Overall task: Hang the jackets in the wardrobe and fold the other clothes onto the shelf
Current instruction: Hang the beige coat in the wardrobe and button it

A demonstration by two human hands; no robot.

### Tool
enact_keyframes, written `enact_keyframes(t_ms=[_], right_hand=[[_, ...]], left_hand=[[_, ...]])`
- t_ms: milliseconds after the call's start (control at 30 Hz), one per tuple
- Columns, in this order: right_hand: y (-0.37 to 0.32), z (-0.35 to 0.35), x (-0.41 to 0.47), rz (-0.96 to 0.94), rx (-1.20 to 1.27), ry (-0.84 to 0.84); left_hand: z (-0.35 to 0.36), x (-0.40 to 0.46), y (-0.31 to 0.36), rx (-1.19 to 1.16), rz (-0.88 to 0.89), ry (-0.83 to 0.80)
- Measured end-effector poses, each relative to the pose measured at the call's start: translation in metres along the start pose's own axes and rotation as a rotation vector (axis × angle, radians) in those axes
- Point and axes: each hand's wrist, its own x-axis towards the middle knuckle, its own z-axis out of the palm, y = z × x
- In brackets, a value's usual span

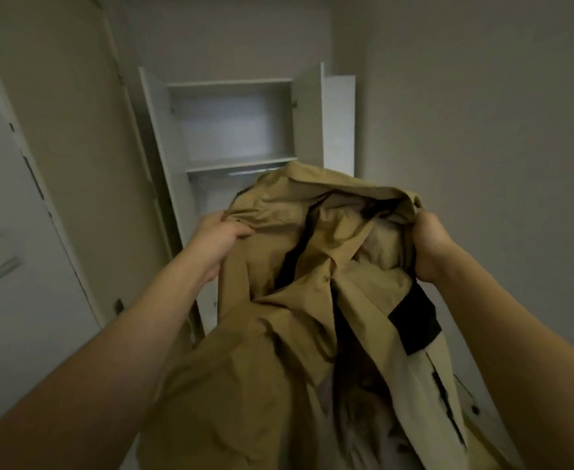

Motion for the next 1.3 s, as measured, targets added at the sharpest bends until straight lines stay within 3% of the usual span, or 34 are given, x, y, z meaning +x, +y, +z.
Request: enact_keyframes(t_ms=[67,200,400,467,600,667,733,833,900,1000,1067,1167,1233,1300], right_hand=[[-0.008,0.008,0.040,0.031,-0.045,-0.072],[-0.010,0.026,0.111,0.072,-0.317,-0.092],[0.027,0.068,0.213,-0.052,-0.785,0.108],[0.055,0.088,0.240,-0.107,-0.686,0.123],[0.105,0.139,0.289,-0.175,-0.239,-0.165],[0.111,0.163,0.331,-0.182,-0.200,-0.210],[0.109,0.180,0.386,-0.163,-0.432,-0.171],[0.119,0.181,0.470,-0.087,-0.830,0.058],[0.130,0.171,0.512,0.044,-0.806,0.145],[0.129,0.169,0.565,0.162,-0.468,0.231],[0.123,0.183,0.603,0.076,-0.398,0.156],[0.141,0.230,0.650,0.027,-0.379,-0.168],[0.176,0.259,0.675,0.101,-0.510,-0.326],[0.216,0.279,0.710,0.208,-0.539,-0.344]], left_hand=[[-0.001,0.037,0.015,0.096,0.097,0.085],[-0.004,0.110,0.037,-0.051,0.082,0.193],[0.042,0.228,0.046,-0.102,0.275,0.253],[0.060,0.270,0.043,0.007,0.342,0.235],[0.072,0.359,0.027,0.288,0.466,0.135],[0.067,0.404,0.019,0.390,0.522,0.100],[0.053,0.447,0.014,0.474,0.557,0.092],[0.025,0.514,0.005,0.549,0.607,0.125],[0.003,0.556,-0.003,0.526,0.580,0.153],[-0.028,0.613,-0.022,0.355,0.454,0.202],[-0.043,0.645,-0.036,0.200,0.361,0.221],[-0.045,0.690,-0.052,0.126,0.287,0.223],[-0.040,0.719,-0.059,0.132,0.269,0.199],[-0.036,0.749,-0.065,0.129,0.255,0.188]])
